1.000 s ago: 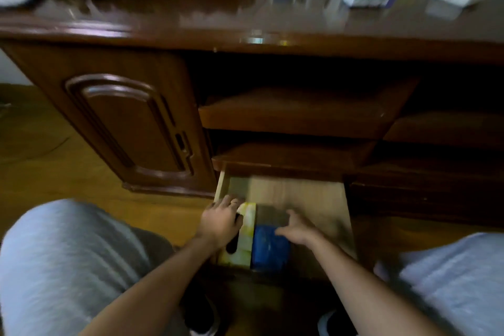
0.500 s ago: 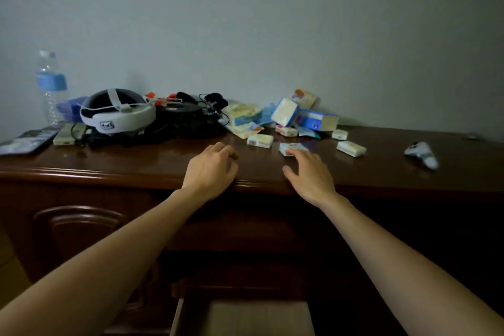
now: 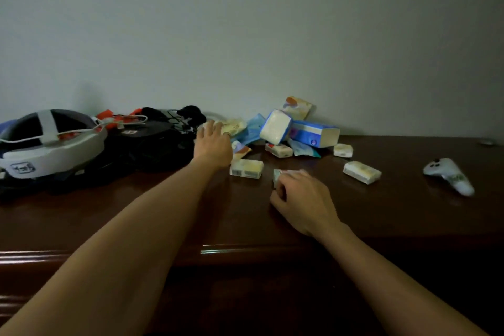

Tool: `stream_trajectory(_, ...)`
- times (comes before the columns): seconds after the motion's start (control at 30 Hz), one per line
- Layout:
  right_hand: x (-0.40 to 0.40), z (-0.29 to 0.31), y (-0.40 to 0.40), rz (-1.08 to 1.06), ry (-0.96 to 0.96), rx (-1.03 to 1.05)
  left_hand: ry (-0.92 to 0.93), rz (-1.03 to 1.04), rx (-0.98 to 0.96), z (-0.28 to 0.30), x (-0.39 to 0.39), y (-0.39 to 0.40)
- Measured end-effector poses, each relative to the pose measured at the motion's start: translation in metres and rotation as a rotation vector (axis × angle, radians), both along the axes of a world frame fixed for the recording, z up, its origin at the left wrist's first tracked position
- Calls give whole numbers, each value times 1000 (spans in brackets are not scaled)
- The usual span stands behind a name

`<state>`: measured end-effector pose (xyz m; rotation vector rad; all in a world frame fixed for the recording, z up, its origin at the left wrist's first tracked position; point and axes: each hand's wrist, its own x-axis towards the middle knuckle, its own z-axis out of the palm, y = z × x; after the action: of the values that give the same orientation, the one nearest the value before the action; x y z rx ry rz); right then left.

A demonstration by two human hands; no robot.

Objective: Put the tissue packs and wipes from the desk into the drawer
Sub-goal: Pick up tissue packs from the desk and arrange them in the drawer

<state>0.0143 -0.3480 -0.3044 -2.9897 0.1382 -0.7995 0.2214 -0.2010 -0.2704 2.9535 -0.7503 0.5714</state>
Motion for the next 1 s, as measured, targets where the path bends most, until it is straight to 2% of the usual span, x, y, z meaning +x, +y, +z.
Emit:
stream_trajectory(0.07,-1,-4,-1,-40,-138,-80,92,43,99,-12,19,-6)
stream_trajectory(0.1,0,-5,-2,-67,-128,-77,105,65,129,-18,24,-9)
stream_trajectory(0.17,4,-6,-4,-89,29,5,19,76,191,-25,29,-13)
stream_trajectory(0.23,10,-6,-5,-107,202,110,-149,26,209,-26,23,-15)
stream_trajectory(0.3,14,-6,-8,-113,270,188,-262,-47,102,-18,7,-11)
stream_trajectory(0.37,14,-5,-8,-117,226,172,-309,-102,-64,-8,-17,0)
stream_trajectory(0.5,4,-1,2,-159,172,47,-228,-248,-377,-2,-89,30)
stream_trajectory(0.67,-20,2,22,-130,204,113,-180,-270,-616,-24,-187,78)
stream_trajectory(0.73,-44,-8,40,-53,33,270,-223,-323,-646,-42,-228,94)
stream_trajectory(0.83,-100,-36,78,107,-385,762,-281,-424,-694,-83,-288,109)
stream_trajectory(0.9,-138,-64,97,190,-549,1027,-276,-451,-701,-117,-322,118)
stream_trajectory(0.93,-154,-79,104,216,-535,1160,-258,-466,-685,-134,-336,122)
stream_trajectory(1.0,-182,-117,109,231,-327,1413,-182,-501,-617,-173,-360,131)
